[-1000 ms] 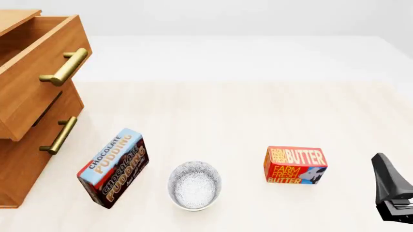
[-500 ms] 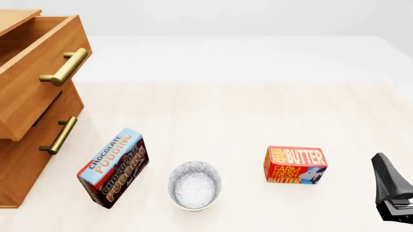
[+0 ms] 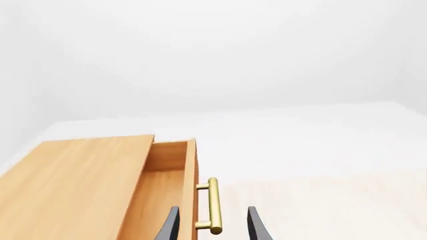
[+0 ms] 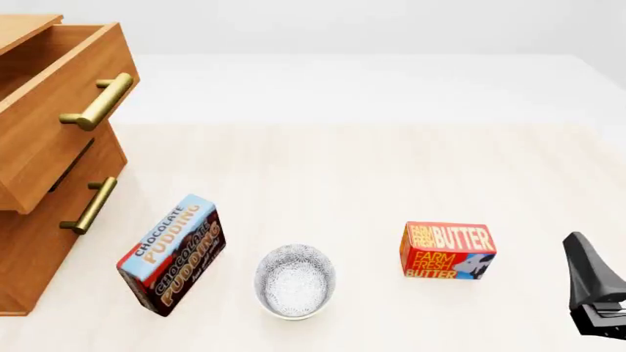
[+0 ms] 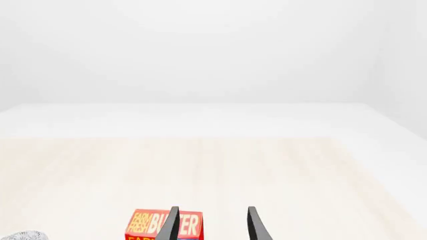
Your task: Put the bowl in the top drawer of the cabinet.
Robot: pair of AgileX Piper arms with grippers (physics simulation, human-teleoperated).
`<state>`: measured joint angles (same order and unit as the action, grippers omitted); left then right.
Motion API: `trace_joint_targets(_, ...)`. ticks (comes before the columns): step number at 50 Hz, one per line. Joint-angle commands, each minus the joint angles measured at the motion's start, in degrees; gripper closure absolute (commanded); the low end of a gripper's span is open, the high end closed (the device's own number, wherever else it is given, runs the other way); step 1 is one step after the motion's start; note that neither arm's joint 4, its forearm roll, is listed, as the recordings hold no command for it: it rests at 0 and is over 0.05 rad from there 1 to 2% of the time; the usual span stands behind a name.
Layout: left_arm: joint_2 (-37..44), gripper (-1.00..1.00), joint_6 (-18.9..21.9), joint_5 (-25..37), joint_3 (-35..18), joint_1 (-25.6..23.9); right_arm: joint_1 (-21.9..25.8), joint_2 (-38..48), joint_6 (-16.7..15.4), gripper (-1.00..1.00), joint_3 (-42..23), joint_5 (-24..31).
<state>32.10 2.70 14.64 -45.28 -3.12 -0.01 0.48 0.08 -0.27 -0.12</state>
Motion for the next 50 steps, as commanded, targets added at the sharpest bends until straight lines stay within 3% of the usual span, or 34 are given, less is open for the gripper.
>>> trace_joint_targets(1,8.1,-1.0,-3.3,0.4,-4.1,1.4,0.0,0.0,0.0,-1.0,0.0,0.0)
trace_joint_targets(13,17.1,-1.0,-6.4,0.2,-8.9,2.5,0.0,0.0,0.0,-1.0,0.0,0.0)
trace_joint_targets(25,20.8,-1.0,-7.4,-0.4,-10.7,3.8,0.0,-0.1,0.0,-1.0,0.0,0.0)
trace_joint_targets(26,22.8,-1.0,-8.8,0.0,-11.3,4.4,0.0,0.0,0.0,-1.0,0.0,0.0)
trace_joint_targets(50,28.7,-1.0,-13.0,-1.4,-11.4,5.8,0.0,-0.1,0.0,-1.0,0.0,0.0)
